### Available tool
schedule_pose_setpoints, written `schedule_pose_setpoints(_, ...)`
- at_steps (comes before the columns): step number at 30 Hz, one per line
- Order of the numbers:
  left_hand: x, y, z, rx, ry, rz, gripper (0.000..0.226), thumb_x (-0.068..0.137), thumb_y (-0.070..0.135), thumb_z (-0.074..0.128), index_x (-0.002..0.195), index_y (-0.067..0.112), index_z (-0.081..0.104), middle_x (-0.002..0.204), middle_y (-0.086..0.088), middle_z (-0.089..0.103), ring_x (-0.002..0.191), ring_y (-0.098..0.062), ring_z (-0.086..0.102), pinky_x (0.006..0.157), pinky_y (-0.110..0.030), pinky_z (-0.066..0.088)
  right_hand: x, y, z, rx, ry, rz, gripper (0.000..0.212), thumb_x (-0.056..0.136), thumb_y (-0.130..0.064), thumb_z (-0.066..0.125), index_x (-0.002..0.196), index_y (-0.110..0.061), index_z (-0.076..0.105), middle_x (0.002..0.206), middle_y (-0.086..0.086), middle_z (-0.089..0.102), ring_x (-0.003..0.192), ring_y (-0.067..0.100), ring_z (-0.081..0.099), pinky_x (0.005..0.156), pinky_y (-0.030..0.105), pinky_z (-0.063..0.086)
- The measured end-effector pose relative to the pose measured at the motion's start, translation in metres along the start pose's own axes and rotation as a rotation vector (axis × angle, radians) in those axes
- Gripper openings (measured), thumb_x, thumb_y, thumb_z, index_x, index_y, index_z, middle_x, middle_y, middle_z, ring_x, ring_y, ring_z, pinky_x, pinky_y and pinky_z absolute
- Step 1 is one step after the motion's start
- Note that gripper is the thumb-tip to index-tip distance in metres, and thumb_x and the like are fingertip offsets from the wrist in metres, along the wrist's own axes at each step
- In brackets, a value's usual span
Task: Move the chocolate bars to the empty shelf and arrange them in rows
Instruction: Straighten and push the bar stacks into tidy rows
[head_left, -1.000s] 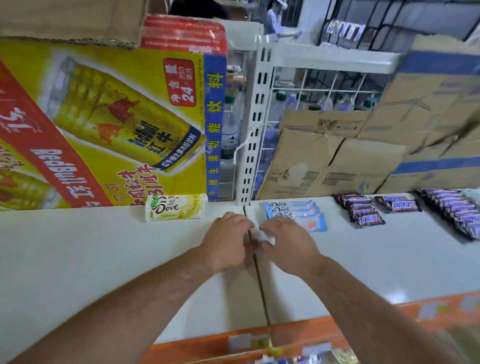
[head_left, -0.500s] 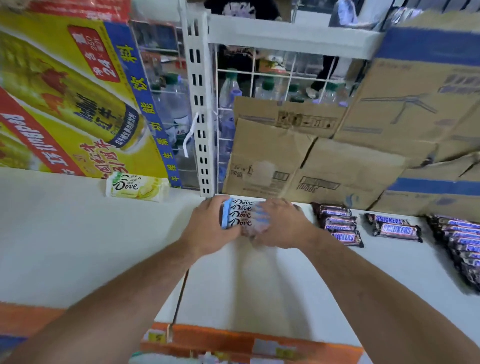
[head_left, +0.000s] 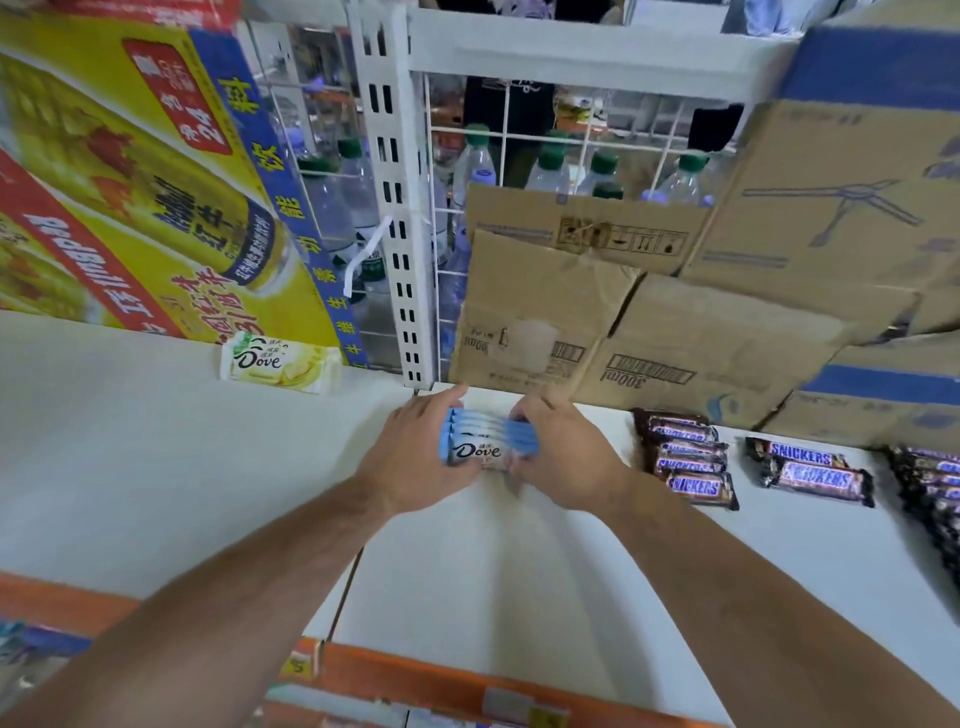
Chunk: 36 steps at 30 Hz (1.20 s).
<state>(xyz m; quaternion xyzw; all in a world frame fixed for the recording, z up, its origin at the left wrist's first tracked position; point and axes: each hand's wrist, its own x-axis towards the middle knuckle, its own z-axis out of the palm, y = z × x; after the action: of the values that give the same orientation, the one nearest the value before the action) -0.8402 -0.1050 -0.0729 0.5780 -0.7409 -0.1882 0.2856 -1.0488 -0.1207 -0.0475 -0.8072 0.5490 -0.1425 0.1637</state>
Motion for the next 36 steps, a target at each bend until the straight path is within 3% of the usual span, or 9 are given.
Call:
schedule_pose_setpoints(3,-0.004,0.000,0.000,0.012,0.029,0.063,0.066,0.068,0.035,0.078,0.128,0.020,0.055,0.114,0.003,0.062,0.108,-0.019,0.055,0.098,-0.037,0.043,-0.009,0.001,0.007,0.020,0.011,0.007,0.051,0.074,-0.035,0.071,0.119,-0.027,0.049,0.119,-0.009,0.043,0.102,0.014,0.052,0.076,0.026,0.042)
schedule_pose_setpoints(7,-0.006,0.000,-0.001,-0.009,0.035,0.074,0.057,0.071,0.035,0.077,0.123,0.023,0.057,0.106,0.011,0.056,0.102,-0.016,0.054,0.095,-0.032,0.042,-0.015,0.005,0.004,0.058,0.008,0.123,0.069,0.075,-0.049,0.066,0.137,-0.028,0.042,0.129,-0.011,0.048,0.116,0.011,0.049,0.089,0.023,0.040)
schedule_pose_setpoints(12,-0.004,-0.003,0.000,-0.016,0.026,0.059,0.051,0.077,0.032,0.072,0.125,0.023,0.057,0.102,0.011,0.053,0.101,-0.018,0.053,0.095,-0.033,0.042,-0.025,0.008,0.004,0.142,0.060,0.234,0.073,0.074,-0.065,0.069,0.132,-0.024,0.051,0.119,-0.005,0.059,0.107,0.014,0.056,0.090,0.024,0.044)
schedule_pose_setpoints(17,0.003,-0.005,0.002,-0.016,0.014,-0.001,0.053,0.081,0.033,0.072,0.129,0.022,0.053,0.112,-0.003,0.061,0.104,-0.023,0.054,0.096,-0.036,0.042,-0.019,0.005,0.004,0.205,0.095,0.280,0.066,0.073,-0.059,0.074,0.125,-0.024,0.055,0.111,-0.006,0.064,0.098,0.011,0.058,0.081,0.021,0.045)
schedule_pose_setpoints(23,0.034,-0.005,-0.005,-0.006,0.020,-0.043,0.056,0.082,0.030,0.070,0.133,0.022,0.048,0.117,-0.007,0.059,0.109,-0.024,0.052,0.093,-0.032,0.040,0.004,0.003,0.000,0.235,0.180,0.292,0.048,0.079,-0.032,0.075,0.122,-0.021,0.058,0.108,-0.001,0.067,0.099,0.018,0.062,0.084,0.031,0.051)
schedule_pose_setpoints(29,0.039,-0.015,0.007,-0.063,0.053,-0.101,0.055,0.082,0.036,0.072,0.131,0.023,0.051,0.118,-0.004,0.062,0.107,-0.022,0.055,0.091,-0.030,0.043,0.015,0.005,0.001,0.295,0.198,0.387,0.063,0.070,-0.053,0.079,0.122,-0.023,0.060,0.104,-0.006,0.070,0.090,0.012,0.064,0.077,0.027,0.052)
schedule_pose_setpoints(33,0.041,-0.021,0.010,-0.102,0.091,-0.131,0.058,0.079,0.039,0.074,0.129,0.022,0.052,0.122,0.000,0.061,0.109,-0.018,0.054,0.090,-0.024,0.040,0.018,0.007,0.001,0.311,0.196,0.424,0.068,0.065,-0.057,0.081,0.119,-0.023,0.060,0.101,-0.003,0.070,0.089,0.015,0.065,0.077,0.032,0.054)
schedule_pose_setpoints(36,0.042,-0.021,0.011,-0.109,0.108,-0.134,0.057,0.079,0.039,0.073,0.128,0.022,0.053,0.123,0.003,0.061,0.110,-0.016,0.054,0.089,-0.022,0.039,0.018,0.007,0.000,0.311,0.200,0.435,0.071,0.061,-0.059,0.082,0.117,-0.022,0.059,0.097,-0.006,0.069,0.087,0.014,0.064,0.073,0.029,0.052)
